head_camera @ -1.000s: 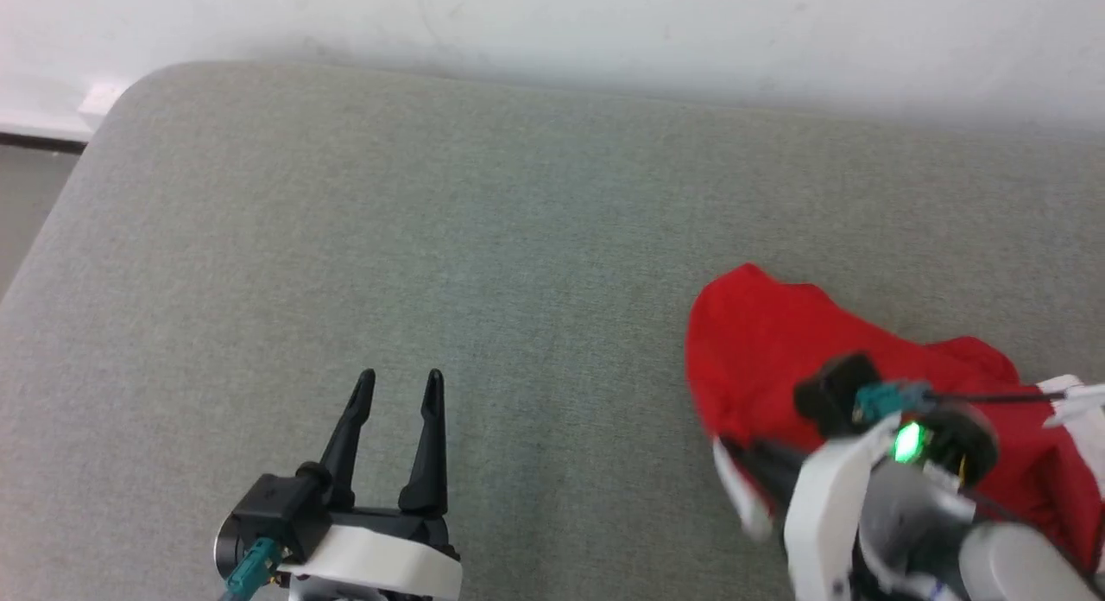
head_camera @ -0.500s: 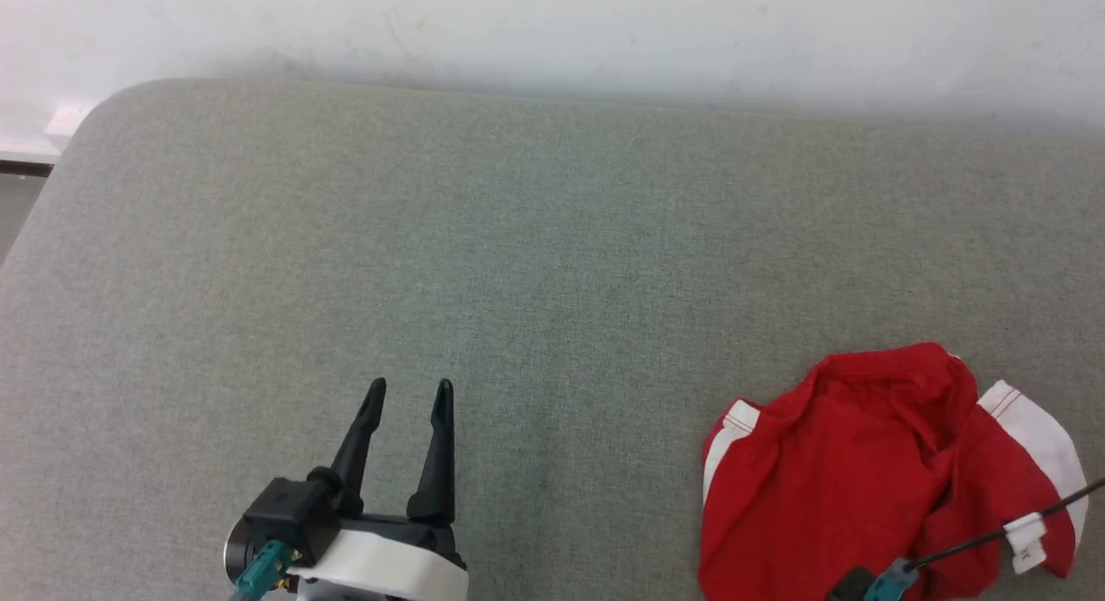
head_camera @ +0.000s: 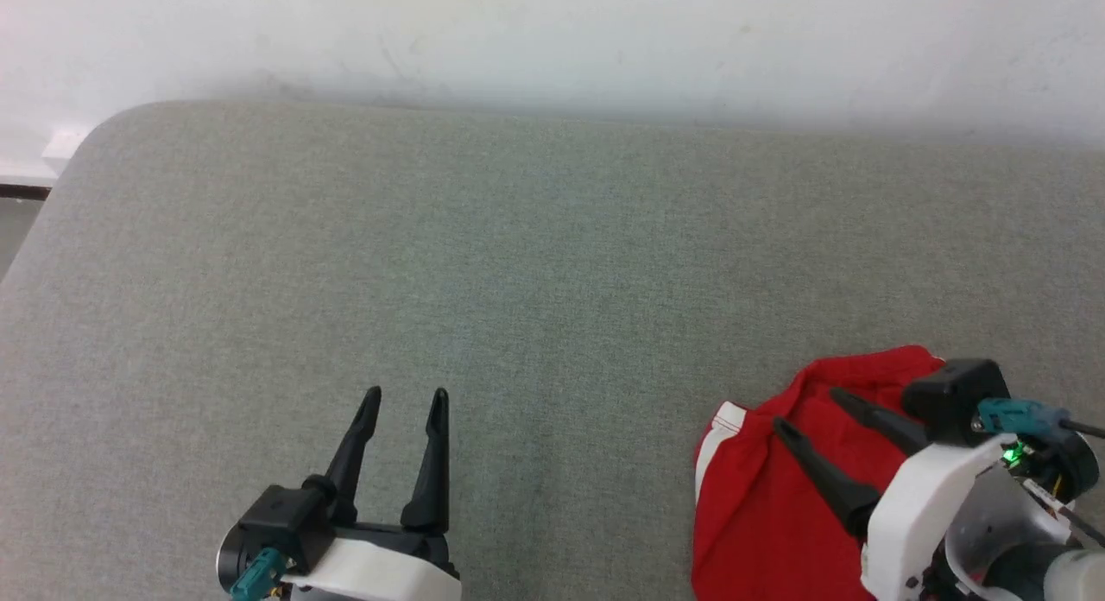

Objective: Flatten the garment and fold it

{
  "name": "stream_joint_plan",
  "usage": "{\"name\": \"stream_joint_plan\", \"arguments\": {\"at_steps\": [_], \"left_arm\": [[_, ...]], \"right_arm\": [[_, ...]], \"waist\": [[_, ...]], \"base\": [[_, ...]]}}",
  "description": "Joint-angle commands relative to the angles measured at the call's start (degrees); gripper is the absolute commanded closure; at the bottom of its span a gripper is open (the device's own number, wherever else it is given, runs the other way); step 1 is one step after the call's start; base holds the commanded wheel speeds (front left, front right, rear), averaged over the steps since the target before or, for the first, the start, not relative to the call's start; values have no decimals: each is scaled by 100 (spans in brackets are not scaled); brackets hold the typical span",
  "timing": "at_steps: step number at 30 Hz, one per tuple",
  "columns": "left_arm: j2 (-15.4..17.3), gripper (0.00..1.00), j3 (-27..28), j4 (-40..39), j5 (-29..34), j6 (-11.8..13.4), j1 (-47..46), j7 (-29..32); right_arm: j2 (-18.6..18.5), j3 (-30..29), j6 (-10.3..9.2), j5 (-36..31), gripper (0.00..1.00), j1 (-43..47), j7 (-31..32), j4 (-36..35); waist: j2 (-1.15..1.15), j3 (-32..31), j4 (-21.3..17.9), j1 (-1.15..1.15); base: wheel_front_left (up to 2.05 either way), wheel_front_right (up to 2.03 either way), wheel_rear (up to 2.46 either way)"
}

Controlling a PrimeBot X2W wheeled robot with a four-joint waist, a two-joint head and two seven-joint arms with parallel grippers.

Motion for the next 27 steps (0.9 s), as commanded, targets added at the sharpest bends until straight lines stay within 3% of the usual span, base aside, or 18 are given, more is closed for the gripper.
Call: {"name": "stream_joint_plan", "arguments": {"at_steps": [1, 10, 18, 19, 20, 21, 22, 27], "left_arm": [[-4, 0, -21, -32, -22, 16, -2, -3], [-96, 0, -104, 28, -41, -7, -221, -29], [-191, 0, -165, 134, -42, -33, -369, -55], [-200, 0, -166, 144, -45, -37, -380, -57], [-209, 0, -165, 155, -44, -37, -387, -59], [-217, 0, -160, 165, -45, -36, -388, -61], [-227, 0, -155, 172, -48, -34, -387, -62], [-276, 0, -144, 201, -55, -42, -378, -67]], "right_arm": [[52, -11, -5, -110, 0, -93, 21, 163], [-182, 461, -5, -689, 0, -717, 468, 1378], [-275, 1174, -5, -722, 0, -1256, 710, 2499], [-287, 1213, -5, -710, 33, -1304, 764, 2599], [-318, 1277, -5, -720, 60, -1355, 815, 2681], [-349, 1346, -5, -720, 76, -1405, 835, 2734], [-361, 1354, -5, -712, 100, -1451, 810, 2778], [-349, 1163, -5, -735, 100, -1634, 518, 2847]], "waist": [[0, 38, 27, 1], [0, 397, 345, 1], [0, 600, 689, 1], [0, 610, 722, 1], [0, 617, 752, 1], [0, 618, 773, 1], [0, 621, 797, 1], [0, 617, 867, 1]], "base": [[0, 0, 0], [0, 0, 0], [0, 0, 0], [0, 0, 0], [0, 0, 0], [0, 0, 0], [0, 0, 0], [0, 0, 0]]}}
